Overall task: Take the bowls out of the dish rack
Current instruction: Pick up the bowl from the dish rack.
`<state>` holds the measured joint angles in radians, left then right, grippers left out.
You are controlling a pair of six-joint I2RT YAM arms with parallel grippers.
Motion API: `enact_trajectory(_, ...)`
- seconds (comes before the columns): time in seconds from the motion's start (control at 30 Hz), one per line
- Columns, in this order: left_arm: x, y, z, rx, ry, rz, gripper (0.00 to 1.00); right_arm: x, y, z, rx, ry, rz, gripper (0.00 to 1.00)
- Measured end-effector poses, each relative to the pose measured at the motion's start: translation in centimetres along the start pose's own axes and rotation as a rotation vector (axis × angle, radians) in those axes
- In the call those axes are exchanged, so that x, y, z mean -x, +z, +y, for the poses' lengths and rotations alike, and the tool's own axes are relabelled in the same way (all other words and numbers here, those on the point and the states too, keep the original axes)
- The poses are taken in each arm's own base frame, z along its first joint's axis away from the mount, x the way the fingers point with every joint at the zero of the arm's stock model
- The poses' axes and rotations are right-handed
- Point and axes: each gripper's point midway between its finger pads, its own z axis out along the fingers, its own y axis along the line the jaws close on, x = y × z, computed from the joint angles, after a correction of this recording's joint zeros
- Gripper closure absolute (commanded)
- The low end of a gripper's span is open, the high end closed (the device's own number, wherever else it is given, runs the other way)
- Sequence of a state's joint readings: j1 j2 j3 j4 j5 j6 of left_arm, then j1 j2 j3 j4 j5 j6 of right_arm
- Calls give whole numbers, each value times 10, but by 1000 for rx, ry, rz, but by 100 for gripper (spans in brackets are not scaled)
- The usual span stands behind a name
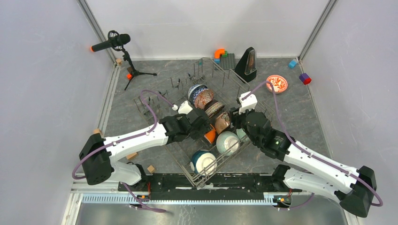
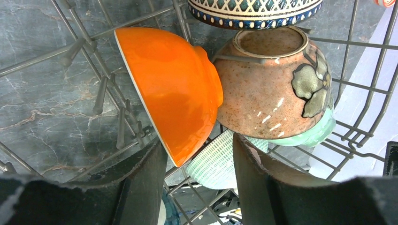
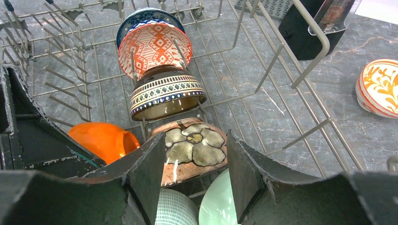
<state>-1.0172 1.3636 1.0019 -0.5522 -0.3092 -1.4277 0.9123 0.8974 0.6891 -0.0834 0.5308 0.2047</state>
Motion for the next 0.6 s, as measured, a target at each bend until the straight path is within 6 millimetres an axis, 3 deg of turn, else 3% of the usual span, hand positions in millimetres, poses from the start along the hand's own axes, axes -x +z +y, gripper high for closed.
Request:
enact_trajectory(0.17,6,1,0,0,-1,-32,44,-3,0,-1,-1,1,0,44)
enact_trajectory(0.37,10,3,0,3,1,-58,62,-8,-1,-2,4,-2,6,44)
enact_trajectory(0.53,10,7,0,-9,12,-66,70,-7,-3,-2,11,2,-1,44)
enact_trajectory(0.6,10,8,-3,-26,9,-70,80,-4,-5,-2,14,7,-8,44)
